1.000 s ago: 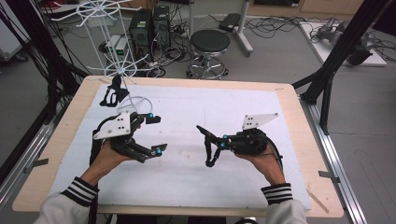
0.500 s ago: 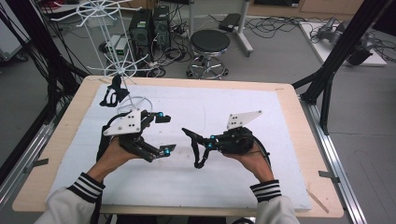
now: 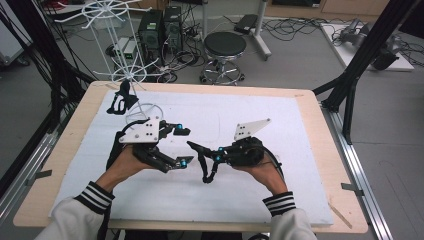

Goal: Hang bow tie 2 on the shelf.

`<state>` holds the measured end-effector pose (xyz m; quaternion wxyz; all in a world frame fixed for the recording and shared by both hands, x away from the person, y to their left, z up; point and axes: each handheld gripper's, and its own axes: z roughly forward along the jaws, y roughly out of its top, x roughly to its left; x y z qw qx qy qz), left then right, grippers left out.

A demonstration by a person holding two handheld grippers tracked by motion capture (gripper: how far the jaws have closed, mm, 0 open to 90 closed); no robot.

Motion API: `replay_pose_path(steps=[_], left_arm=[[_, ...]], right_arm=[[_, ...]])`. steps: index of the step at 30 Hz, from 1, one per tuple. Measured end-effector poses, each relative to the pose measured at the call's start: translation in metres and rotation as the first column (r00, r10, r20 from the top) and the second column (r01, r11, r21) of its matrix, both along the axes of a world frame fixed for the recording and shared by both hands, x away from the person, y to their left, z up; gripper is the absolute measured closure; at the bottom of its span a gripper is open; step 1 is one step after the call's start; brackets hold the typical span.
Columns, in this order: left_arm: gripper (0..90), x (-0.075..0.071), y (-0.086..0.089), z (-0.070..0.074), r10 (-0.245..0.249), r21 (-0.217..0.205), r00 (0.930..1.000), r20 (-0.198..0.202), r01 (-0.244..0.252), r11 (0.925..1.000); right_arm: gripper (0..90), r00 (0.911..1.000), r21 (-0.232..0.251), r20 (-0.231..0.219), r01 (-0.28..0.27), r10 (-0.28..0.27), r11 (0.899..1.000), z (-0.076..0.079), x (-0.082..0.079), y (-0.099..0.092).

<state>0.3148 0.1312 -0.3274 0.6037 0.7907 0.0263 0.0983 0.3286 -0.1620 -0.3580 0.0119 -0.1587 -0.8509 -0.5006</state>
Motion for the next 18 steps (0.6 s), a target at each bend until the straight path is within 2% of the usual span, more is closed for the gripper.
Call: replay_pose_path(steps=[6, 13, 18], left_arm=[[36.0, 0.002, -0.006, 0.000, -0.036, 0.043, 0.9992, 0.018, 0.035, 0.9985], [46.6, 0.005, -0.009, 0.000, -0.057, 0.079, 0.9983, 0.008, 0.056, 0.9953], [52.8, 0.006, -0.012, 0.000, -0.080, 0.121, 0.9967, 0.011, 0.078, 0.9896]], right_arm=[[86.3, 1.0000, -0.010, -0.003, -0.004, 0.004, 1.000, -0.001, 0.000, 0.002], [86.3, 1.0000, -0.014, 0.005, -0.007, 0.007, 1.000, -0.001, 0.001, 0.004], [86.3, 0.9999, -0.031, 0.005, -0.011, 0.011, 0.999, -0.001, 0.001, 0.006]])
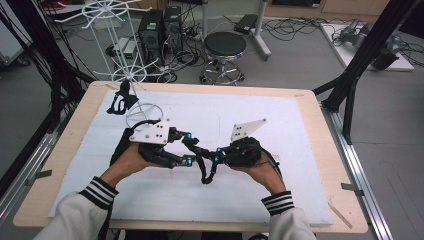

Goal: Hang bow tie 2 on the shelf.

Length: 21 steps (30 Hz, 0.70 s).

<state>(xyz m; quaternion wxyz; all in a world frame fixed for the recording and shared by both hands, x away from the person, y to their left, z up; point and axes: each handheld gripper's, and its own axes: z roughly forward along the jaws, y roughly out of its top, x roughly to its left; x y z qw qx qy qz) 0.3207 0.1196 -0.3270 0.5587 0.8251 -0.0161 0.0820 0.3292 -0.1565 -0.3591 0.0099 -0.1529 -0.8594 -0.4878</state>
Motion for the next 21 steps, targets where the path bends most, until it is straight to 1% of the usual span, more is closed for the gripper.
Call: replay_pose_path(steps=[3, 7, 9, 11, 13, 14, 21], left_arm=[[56.2, 0.0001, -0.0004, -0.0003, -0.003, 0.016, 1.0000, 0.000, 0.003, 0.9999], [65.1, 0.0006, 0.0003, 0.0002, 0.007, 0.024, 1.0000, 0.005, -0.008, 0.9997], [70.6, 0.0005, 0.0007, 0.0002, 0.010, 0.028, 0.9999, 0.005, -0.010, 0.9996], [76.0, 0.0007, 0.0014, 0.0007, 0.009, 0.036, 1.0000, 0.004, -0.009, 0.9993], [79.6, 0.0008, 0.0016, 0.0011, 0.024, 0.035, 0.9997, 0.005, -0.024, 0.9991], [80.6, 0.0008, 0.0017, 0.0012, 0.022, 0.033, 0.9998, -0.002, -0.022, 0.9992], [82.3, -0.0004, 0.0020, 0.0022, 0.032, 0.030, 0.9994, 0.011, -0.033, 0.9990]], right_arm=[[86.3, 1.0000, -0.002, 0.001, -0.002, 0.002, 1.000, -0.0002, 0.0000, 0.0003], [86.3, 1.0000, -0.004, 0.005, -0.001, 0.001, 1.000, -0.0006, 0.0005, 0.0006], [86.3, 1.0000, -0.009, -0.002, -0.001, 0.001, 1.000, -0.0006, 0.0001, 0.0008], [86.3, 1.0000, -0.010, -0.001, -0.003, 0.003, 1.000, -0.0009, 0.0002, 0.0013], [86.3, 1.0000, -0.011, -0.001, -0.002, 0.002, 1.000, -0.0009, 0.0002, 0.0015], [86.2, 1.0000, -0.010, -0.003, 0.000, 0.000, 1.000, -0.0009, 0.0001, 0.0017], [86.0, 1.0000, 0.000, 0.006, -0.004, 0.004, 1.000, -0.0005, 0.0000, 0.0018]])
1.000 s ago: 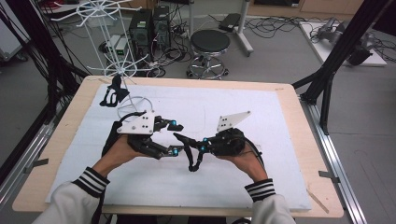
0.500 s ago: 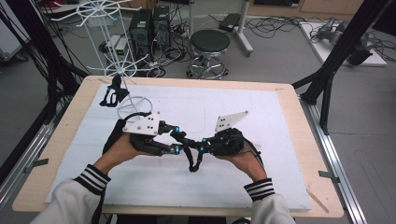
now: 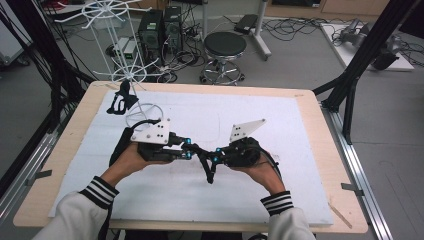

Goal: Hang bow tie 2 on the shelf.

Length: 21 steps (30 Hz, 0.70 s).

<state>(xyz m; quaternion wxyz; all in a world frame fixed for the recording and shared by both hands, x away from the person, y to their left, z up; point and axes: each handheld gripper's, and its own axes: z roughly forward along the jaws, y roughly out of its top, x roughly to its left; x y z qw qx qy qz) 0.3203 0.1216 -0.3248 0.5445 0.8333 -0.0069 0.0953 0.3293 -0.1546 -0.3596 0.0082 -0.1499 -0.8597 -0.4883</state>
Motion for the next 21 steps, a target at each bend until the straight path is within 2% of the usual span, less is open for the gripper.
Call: replay_pose_path(steps=[3, 4, 6, 8, 9, 10, 11, 16, 21], left_arm=[[82.4, 0.000, 0.001, 0.000, 0.008, -0.004, 1.0000, 0.003, -0.008, 1.0000], [82.5, 0.000, 0.001, 0.000, 0.011, -0.006, 0.9999, 0.005, -0.011, 0.9999], [82.6, 0.000, 0.002, 0.001, 0.025, -0.016, 0.9997, 0.006, -0.025, 0.9996], [82.5, 0.000, 0.004, 0.001, 0.032, -0.023, 0.9995, 0.009, -0.032, 0.9993], [82.5, -0.001, 0.005, 0.002, 0.038, -0.026, 0.9992, 0.012, -0.037, 0.9990], [82.5, -0.001, 0.006, 0.002, 0.038, -0.027, 0.9992, 0.012, -0.038, 0.9989], [82.5, -0.001, 0.007, 0.002, 0.042, -0.030, 0.9990, 0.013, -0.042, 0.9987], [82.6, -0.001, 0.013, 0.003, 0.062, -0.042, 0.9979, 0.017, -0.062, 0.9972], [82.5, -0.001, 0.017, 0.005, 0.076, -0.055, 0.9969, 0.021, -0.075, 0.9957]], right_arm=[[82.3, 0.9999, -0.001, 0.013, -0.003, 0.003, 1.000, 0.000, -0.001, 0.000], [72.4, 0.9994, -0.002, 0.036, 0.003, -0.003, 1.000, 0.001, -0.002, 0.000], [42.8, 0.9963, 0.012, 0.085, 0.017, -0.018, 1.000, 0.001, -0.004, 0.001], [16.0, 0.9860, 0.009, 0.145, 0.081, -0.082, 0.997, 0.001, -0.006, 0.003], [10.0, 0.9831, 0.008, 0.155, 0.097, -0.097, 0.995, 0.001, -0.007, 0.004], [9.6, 0.9801, -0.004, 0.169, 0.106, -0.104, 0.994, 0.001, -0.007, 0.003], [0.6, 0.9770, -0.003, 0.186, 0.106, -0.104, 0.994, 0.001, -0.008, 0.003], [0.7, 0.9707, 0.010, 0.210, 0.118, -0.117, 0.993, 0.001, -0.010, -0.001], [0.6, 0.9672, 0.029, 0.214, 0.133, -0.136, 0.991, 0.004, -0.011, -0.005]])
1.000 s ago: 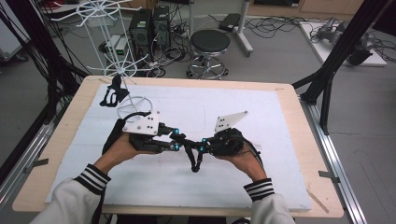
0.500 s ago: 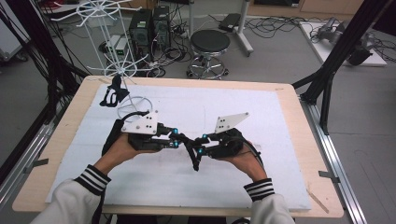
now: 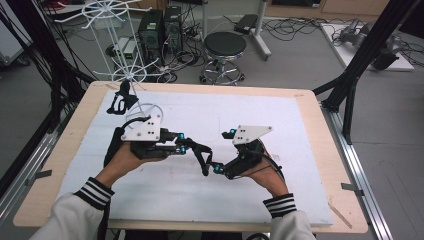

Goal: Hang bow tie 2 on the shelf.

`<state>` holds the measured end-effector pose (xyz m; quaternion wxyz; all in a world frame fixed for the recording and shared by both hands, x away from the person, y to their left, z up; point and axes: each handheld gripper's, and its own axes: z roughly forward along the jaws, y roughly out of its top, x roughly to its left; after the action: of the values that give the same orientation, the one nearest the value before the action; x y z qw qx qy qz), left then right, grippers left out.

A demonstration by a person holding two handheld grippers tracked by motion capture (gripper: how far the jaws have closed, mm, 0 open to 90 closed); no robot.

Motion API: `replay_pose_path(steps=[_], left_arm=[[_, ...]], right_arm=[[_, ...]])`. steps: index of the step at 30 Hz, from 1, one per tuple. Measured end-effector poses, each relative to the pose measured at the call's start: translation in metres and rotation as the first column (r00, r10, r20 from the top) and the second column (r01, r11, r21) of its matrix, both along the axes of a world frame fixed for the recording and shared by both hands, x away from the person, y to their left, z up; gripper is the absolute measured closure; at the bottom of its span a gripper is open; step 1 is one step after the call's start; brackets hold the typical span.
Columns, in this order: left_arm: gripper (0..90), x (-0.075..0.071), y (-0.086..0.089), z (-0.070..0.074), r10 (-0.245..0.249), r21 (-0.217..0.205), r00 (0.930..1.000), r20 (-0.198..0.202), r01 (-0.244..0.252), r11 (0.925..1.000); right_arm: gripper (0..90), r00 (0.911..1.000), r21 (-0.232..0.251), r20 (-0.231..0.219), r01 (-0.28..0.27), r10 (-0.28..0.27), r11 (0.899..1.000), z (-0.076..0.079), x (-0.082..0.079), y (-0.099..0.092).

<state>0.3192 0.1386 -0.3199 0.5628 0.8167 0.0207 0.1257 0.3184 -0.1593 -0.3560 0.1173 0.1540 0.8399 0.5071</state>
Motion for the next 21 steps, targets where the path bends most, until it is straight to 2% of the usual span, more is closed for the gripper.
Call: replay_pose_path(steps=[8, 12, 21], left_arm=[[82.5, -0.001, 0.016, 0.008, 0.044, -0.049, 0.9988, 0.023, -0.043, 0.9979], [82.4, 0.000, 0.028, 0.016, 0.074, -0.075, 0.9965, 0.038, -0.071, 0.9946], [82.4, 0.004, 0.046, 0.031, 0.125, -0.107, 0.9906, 0.057, -0.118, 0.9872]], right_arm=[[0.6, 0.9987, 0.018, 0.023, 0.045, -0.045, 0.999, 0.006, -0.005, -0.011], [0.6, 0.9963, 0.070, 0.033, 0.076, -0.079, 0.995, 0.006, -0.009, -0.021], [0.6, 0.9884, 0.144, 0.024, 0.145, -0.150, 0.979, -0.006, -0.018, -0.044]])
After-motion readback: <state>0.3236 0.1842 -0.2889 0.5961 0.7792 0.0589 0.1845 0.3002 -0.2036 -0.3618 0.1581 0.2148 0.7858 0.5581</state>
